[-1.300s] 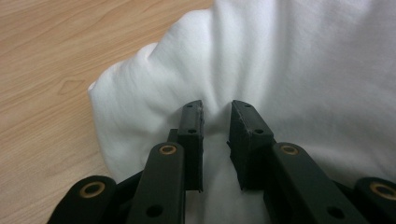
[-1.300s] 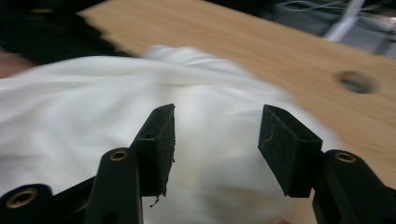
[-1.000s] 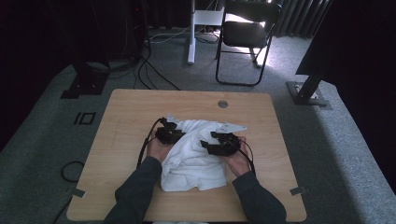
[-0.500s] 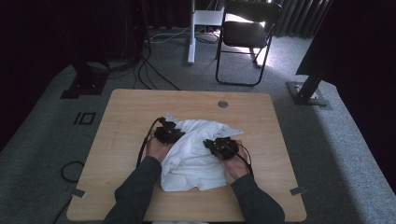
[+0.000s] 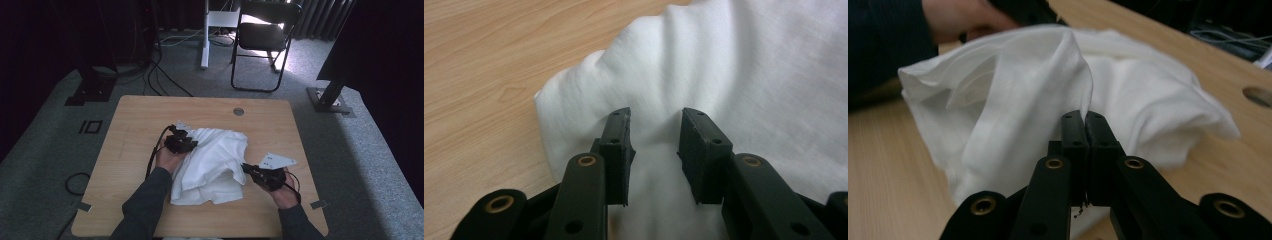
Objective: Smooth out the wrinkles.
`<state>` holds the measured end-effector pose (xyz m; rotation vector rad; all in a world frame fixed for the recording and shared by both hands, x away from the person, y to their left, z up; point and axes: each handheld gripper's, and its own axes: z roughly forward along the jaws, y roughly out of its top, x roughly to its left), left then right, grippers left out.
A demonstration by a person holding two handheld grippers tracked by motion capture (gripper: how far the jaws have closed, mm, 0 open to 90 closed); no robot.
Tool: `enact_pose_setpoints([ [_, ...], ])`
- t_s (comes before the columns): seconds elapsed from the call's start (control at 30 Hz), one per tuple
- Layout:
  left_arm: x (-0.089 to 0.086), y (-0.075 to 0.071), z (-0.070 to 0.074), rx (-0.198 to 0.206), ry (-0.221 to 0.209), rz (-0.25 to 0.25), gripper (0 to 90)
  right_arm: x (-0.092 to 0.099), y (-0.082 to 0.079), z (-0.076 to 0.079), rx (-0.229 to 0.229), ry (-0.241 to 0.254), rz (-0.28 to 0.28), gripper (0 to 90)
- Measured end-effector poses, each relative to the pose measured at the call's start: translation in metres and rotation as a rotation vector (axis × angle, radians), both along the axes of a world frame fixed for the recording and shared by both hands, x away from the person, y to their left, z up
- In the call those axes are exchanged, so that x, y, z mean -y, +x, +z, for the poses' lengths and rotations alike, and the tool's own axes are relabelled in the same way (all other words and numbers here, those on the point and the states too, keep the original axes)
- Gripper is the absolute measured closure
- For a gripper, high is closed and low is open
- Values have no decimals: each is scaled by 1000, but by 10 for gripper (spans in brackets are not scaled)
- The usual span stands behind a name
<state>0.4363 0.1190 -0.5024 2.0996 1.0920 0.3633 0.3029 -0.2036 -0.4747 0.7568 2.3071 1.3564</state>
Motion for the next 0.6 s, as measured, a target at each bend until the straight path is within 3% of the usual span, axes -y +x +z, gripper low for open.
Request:
enact_pose_setpoints([
  [0.1, 2, -1, 0, 4, 15, 1, 654, 13, -6, -13, -39, -62, 1, 889],
  [0.17, 2, -1, 1, 2, 12, 2, 653, 22, -7, -17, -75, -77, -2, 804],
  [0.2, 3, -1, 1, 8, 19, 8, 652, 28, -6, -16, -75, -58, -38, 722],
  [0.3, 4, 0, 2, 8, 26, 7, 650, 34, 0, -2, -57, 5, -95, 632],
  [0.37, 5, -1, 1, 10, 25, 13, 650, 27, 11, 10, -41, 22, -128, 569],
  [0.43, 6, -1, 1, 11, 23, 15, 649, 13, 28, 15, -30, 9, -159, 554],
  [0.53, 5, -1, 1, 9, 22, 16, 647, -16, 63, 11, -81, -1, -197, 553],
  [0.6, 5, -1, 1, 8, 22, 16, 645, -31, 84, 6, -91, -33, -239, 550],
])
